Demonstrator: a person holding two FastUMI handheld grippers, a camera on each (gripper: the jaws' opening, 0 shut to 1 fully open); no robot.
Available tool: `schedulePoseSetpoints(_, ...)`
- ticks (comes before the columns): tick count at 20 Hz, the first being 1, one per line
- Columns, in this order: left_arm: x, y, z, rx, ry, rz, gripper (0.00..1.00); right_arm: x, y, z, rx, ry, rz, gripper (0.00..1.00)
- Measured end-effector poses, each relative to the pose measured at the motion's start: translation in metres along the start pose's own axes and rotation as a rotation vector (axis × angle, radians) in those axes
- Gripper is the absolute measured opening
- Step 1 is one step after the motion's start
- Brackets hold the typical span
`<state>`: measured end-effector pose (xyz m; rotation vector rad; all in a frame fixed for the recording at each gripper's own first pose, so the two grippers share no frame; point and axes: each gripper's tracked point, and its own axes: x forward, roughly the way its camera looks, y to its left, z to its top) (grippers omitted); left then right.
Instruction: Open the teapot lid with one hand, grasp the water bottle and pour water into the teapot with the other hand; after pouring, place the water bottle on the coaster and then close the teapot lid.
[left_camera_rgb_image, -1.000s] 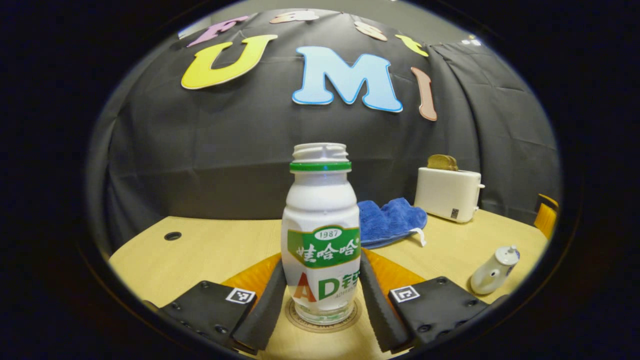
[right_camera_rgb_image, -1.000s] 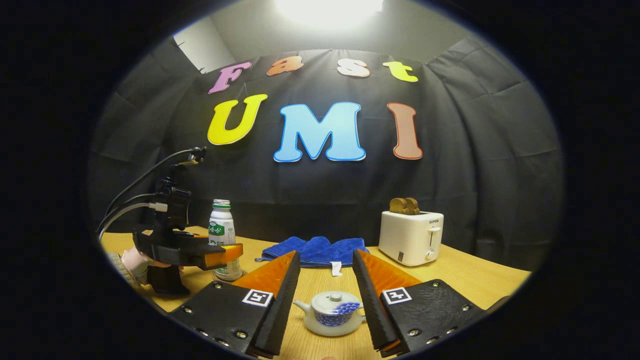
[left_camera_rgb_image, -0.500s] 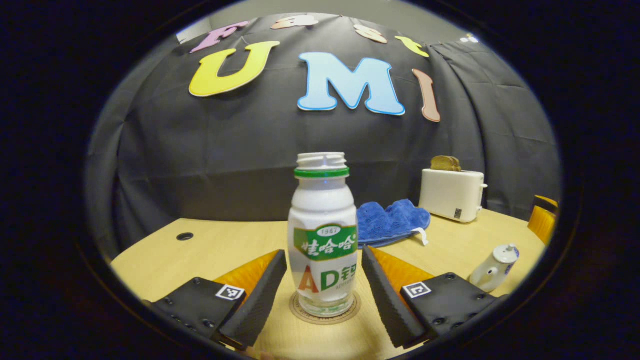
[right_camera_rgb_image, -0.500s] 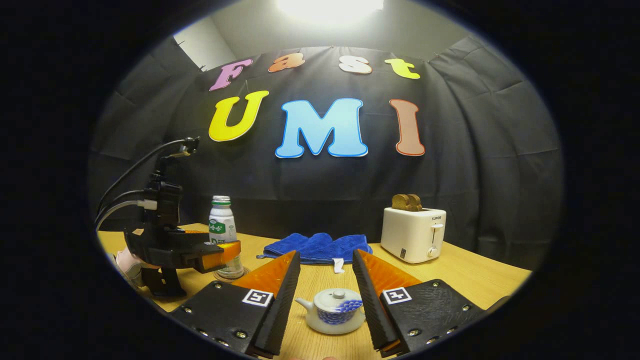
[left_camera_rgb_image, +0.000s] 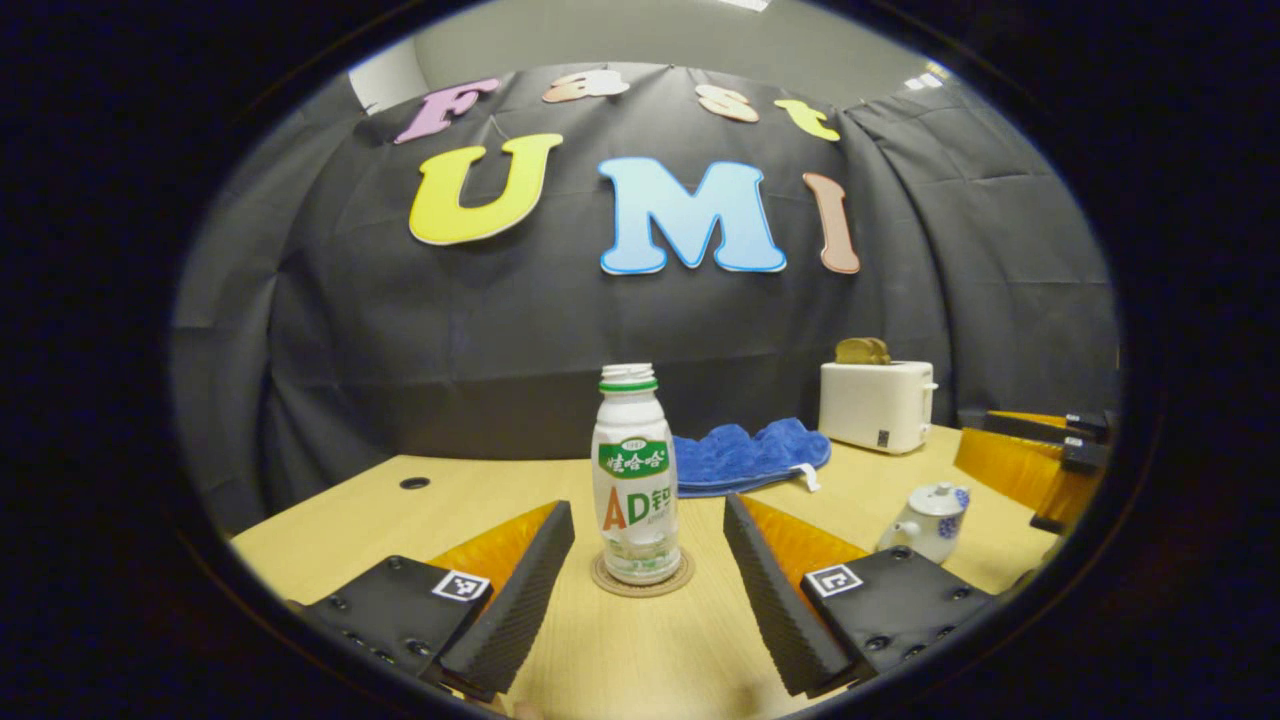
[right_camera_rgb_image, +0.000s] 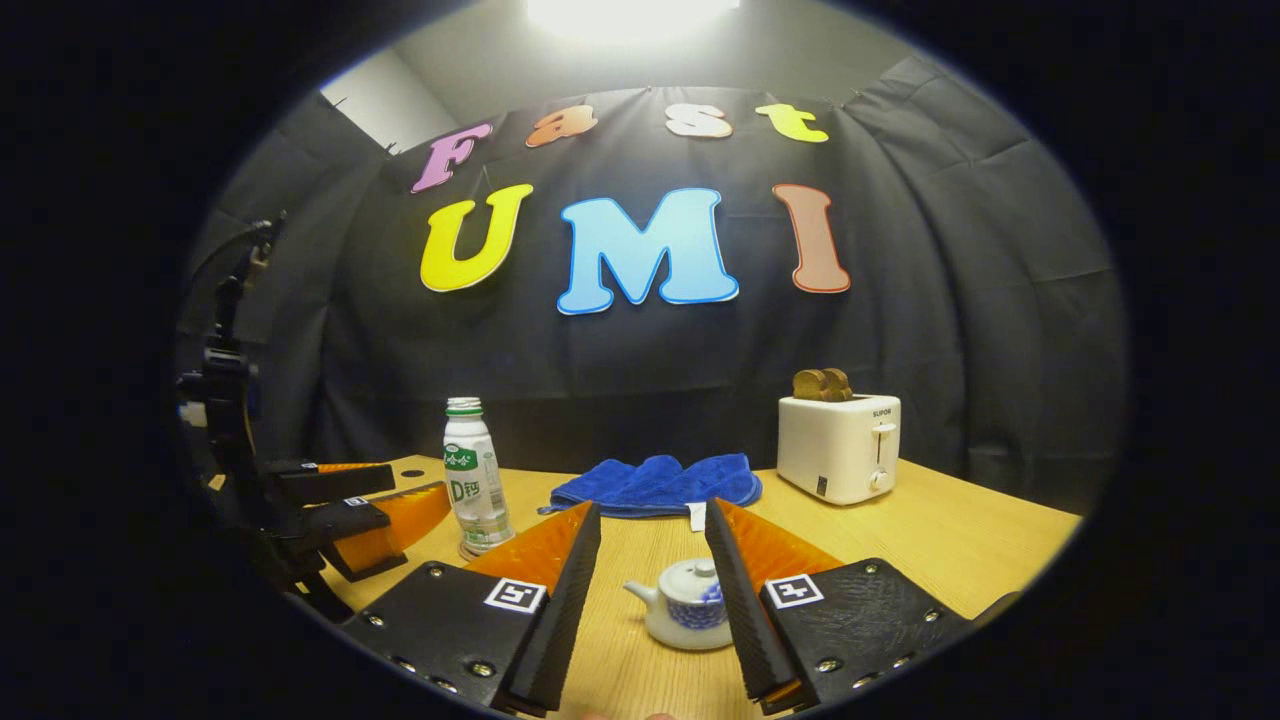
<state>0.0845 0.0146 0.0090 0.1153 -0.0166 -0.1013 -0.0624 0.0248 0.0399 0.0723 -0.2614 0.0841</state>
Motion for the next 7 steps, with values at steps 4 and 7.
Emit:
schedulePoseSetpoints(4,-0.044,-0.024,0.010,-0.003,-0.031,-0.030,1.00,-0.025,0.013,-0.006,-0.003,0.025,0.013,0.65)
schedulePoseSetpoints(7,-0.070,-0.034,0.014,-0.042,-0.052,-0.034,1.00,-0.041,0.018,-0.009,-0.010,0.033,0.016,0.65)
